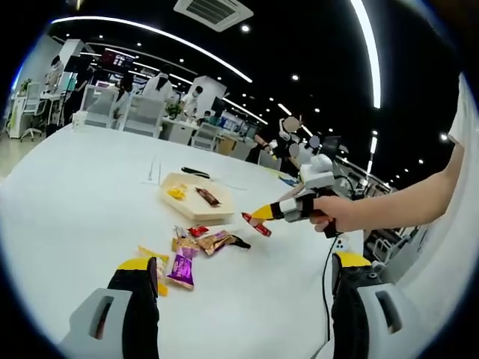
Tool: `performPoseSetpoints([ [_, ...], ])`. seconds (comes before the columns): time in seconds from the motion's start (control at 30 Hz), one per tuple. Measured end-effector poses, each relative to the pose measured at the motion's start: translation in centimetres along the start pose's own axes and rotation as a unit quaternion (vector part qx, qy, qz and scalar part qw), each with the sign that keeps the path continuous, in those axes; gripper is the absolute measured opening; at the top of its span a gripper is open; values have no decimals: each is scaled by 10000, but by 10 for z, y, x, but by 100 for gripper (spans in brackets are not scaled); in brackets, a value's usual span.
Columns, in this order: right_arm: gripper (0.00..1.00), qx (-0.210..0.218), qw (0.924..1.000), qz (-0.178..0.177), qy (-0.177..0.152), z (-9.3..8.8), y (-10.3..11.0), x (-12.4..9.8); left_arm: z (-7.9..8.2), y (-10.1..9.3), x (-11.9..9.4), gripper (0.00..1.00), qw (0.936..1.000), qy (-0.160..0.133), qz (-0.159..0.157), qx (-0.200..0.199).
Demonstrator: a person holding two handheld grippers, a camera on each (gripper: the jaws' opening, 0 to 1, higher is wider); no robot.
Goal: Place the target food into the container with the food tongs after gripping and lifting it, then release it inside without dropping or visibly crushing the food.
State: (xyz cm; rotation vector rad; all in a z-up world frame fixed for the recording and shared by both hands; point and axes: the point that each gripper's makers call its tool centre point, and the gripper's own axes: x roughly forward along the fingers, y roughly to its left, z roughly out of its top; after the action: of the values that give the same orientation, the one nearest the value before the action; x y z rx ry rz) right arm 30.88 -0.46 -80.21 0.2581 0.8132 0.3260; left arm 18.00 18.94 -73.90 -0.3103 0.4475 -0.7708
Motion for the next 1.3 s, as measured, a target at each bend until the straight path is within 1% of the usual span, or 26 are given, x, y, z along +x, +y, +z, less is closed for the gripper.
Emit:
performPoseSetpoints([
  [0.07,20,-124,9999,-17,-34,6,-1,-2,-1,1,-2,97,10000,-21,32,-3],
  [0.13,21,-341,9994,-50,-52,14,-2,-4,-3,2,-5,97,9999,-58,72,-45],
  [0.23,21,-581,9983,-75,-50,20,0,-7,-4,1,-7,97,9999,-76,105,-65],
  [0.3,21,-667,9977,-76,-59,24,2,-8,-5,1,-9,97,9999,-79,118,-72],
  [0.53,21,-845,9963,55,-122,35,7,-10,-7,3,-12,97,9998,-91,160,-95],
  [0.73,21,-958,9951,95,-207,50,10,-15,-5,2,-13,97,9997,-127,163,-87],
  [0.93,21,-1109,9932,127,-326,66,19,-23,-4,3,-15,97,9997,-142,189,-71],
  [1.3,21,-1300,9907,196,-361,77,29,-26,-5,2,-17,97,9996,-164,202,-74],
])
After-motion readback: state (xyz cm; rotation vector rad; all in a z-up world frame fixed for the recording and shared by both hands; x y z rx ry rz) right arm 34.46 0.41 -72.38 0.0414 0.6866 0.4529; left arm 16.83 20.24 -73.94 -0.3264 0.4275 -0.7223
